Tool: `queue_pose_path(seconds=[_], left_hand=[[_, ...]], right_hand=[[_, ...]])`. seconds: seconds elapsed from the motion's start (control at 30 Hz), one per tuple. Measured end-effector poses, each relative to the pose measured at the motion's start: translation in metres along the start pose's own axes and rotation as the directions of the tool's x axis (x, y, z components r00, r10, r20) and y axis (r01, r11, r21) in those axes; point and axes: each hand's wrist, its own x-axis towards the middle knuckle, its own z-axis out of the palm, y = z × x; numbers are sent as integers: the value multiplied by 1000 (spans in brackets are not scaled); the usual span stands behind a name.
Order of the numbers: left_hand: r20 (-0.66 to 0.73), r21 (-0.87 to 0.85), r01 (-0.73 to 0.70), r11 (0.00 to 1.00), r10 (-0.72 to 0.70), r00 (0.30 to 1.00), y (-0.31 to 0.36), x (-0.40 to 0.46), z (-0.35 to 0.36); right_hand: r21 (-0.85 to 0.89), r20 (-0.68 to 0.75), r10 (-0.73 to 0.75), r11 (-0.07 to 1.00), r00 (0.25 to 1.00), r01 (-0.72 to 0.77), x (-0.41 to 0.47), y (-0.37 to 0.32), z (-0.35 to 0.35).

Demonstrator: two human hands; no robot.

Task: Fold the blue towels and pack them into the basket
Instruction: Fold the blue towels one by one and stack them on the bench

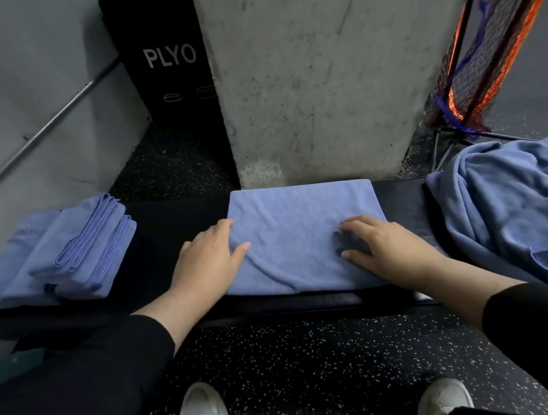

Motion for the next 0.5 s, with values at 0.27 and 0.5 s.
queue_pose_path(seconds=[0.27,0.5], left_hand=[[68,-64,217,974,-213,975,-8,-30,2],[141,-138,289,948,-270,953,-8,-35,2]], right_hand=[[-170,26,128,978,991,-122,-32,-10,-9],[-129,114,94,988,989,-79,-51,-17,-12]])
